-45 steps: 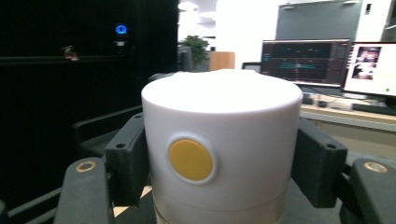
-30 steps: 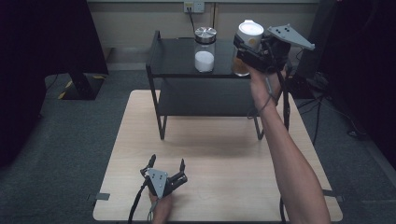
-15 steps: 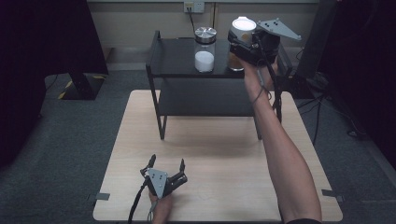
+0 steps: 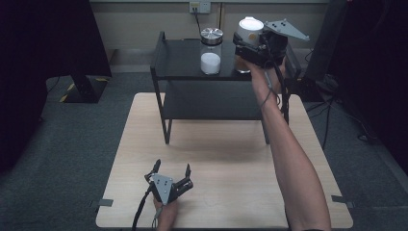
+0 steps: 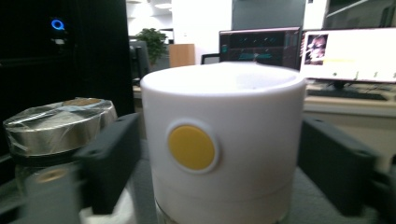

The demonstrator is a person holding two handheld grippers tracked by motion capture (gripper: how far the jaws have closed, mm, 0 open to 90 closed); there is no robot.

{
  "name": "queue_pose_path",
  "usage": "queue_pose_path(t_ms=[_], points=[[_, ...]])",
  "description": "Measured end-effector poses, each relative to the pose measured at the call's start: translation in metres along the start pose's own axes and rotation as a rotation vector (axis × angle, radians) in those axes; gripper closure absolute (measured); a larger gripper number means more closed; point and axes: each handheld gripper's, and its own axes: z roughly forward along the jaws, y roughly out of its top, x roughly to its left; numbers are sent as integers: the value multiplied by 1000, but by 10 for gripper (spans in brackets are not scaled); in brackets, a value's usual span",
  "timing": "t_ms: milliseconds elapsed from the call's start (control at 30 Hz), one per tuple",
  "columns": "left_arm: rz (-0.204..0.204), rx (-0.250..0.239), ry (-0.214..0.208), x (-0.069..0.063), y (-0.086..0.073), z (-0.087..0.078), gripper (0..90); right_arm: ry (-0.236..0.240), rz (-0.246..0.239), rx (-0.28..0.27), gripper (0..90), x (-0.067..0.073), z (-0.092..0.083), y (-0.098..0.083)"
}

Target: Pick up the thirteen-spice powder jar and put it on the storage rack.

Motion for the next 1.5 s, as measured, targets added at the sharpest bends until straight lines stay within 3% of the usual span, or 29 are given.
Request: queue_pose_path(t_ms=[67,167,400,567,633,767,900,1033,1367,1500], points=[[0,1,0,0,0,0,0,-16,-5,-14,55,4,-3,-2],[0,0,0,0,0,0,0,10,9,-33,18,2,-9,-2],[0,0,4,-1,0,0,0,28,2,-23,0,0,-21,1],[1,0,6,-1,0,0,0,14,10,-38,0,4,-33,-7],[0,0,6,-1,0,0,0,7,45,-48,0,6,-39,-13],[0,0,7,-1,0,0,0,8,14,-40,0,12,-51,-25],[0,0,6,-1,0,0,0,14,18,-65,0,13,-66,-37],[0,0,5,-1,0,0,0,12,-38,-60,0,21,-82,-42],[0,0,6,-1,0,0,0,0,-58,-82,0,25,-119,-58],[0,0,7,-1,0,0,0,5,-42,-103,0,19,-137,-77]])
